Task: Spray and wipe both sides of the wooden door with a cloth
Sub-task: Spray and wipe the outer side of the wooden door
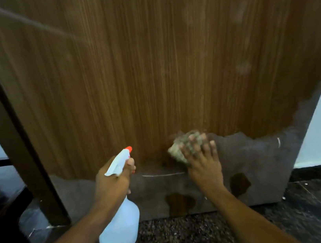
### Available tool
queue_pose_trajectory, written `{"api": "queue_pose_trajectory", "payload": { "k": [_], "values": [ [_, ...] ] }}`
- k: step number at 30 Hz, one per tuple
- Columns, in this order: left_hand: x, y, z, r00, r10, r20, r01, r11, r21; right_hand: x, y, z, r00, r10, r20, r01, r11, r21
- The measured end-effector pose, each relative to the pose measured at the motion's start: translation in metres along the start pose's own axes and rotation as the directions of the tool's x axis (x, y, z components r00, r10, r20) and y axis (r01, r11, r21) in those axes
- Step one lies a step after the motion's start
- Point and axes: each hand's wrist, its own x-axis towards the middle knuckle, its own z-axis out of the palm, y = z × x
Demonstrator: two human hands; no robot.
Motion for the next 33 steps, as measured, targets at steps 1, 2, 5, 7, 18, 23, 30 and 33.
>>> {"api": "queue_pose_trajectory", "payload": {
  "k": [1, 2, 5, 7, 18, 23, 30, 33],
  "values": [
    [0.000, -0.002, 0.004, 1.000, 0.000, 0.003, 0.000, 1.000, 0.001, 0.009, 0.006, -0.008, 0.988, 0.153, -0.036, -0.151, 0.988, 0.032],
    [0.000, -0.005, 0.007, 1.000, 0.005, 0.004, -0.005, 1.000, -0.003, 0.022, 0.007, -0.015, 0.956, 0.285, -0.073, -0.279, 0.956, 0.086],
    [0.001, -0.009, 0.018, 1.000, 0.021, -0.021, -0.021, 1.000, -0.005, 0.057, -0.014, -0.029, 0.931, 0.355, -0.082, -0.335, 0.923, 0.188],
    [-0.001, -0.012, 0.028, 0.999, 0.030, -0.034, -0.030, 1.000, 0.002, 0.053, -0.027, -0.021, 0.987, 0.142, -0.074, -0.129, 0.978, 0.164],
    [-0.022, -0.030, 0.074, 1.000, -0.002, 0.011, 0.002, 1.000, 0.015, 0.035, 0.034, -0.028, 0.672, 0.740, 0.027, -0.708, 0.632, 0.313],
    [-0.034, -0.031, 0.094, 0.999, 0.022, 0.039, -0.023, 0.999, 0.029, -0.027, 0.022, -0.001, 0.931, 0.357, 0.081, -0.366, 0.913, 0.180],
    [-0.049, -0.038, 0.131, 0.994, -0.044, 0.101, 0.042, 0.999, 0.028, 0.017, 0.131, -0.018, 0.274, 0.955, 0.112, -0.849, 0.185, 0.495],
    [-0.054, -0.044, 0.142, 0.992, -0.048, 0.116, 0.045, 0.999, 0.024, 0.018, 0.124, -0.027, 0.561, 0.828, 0.008, -0.757, 0.509, 0.409]
  ]
}}
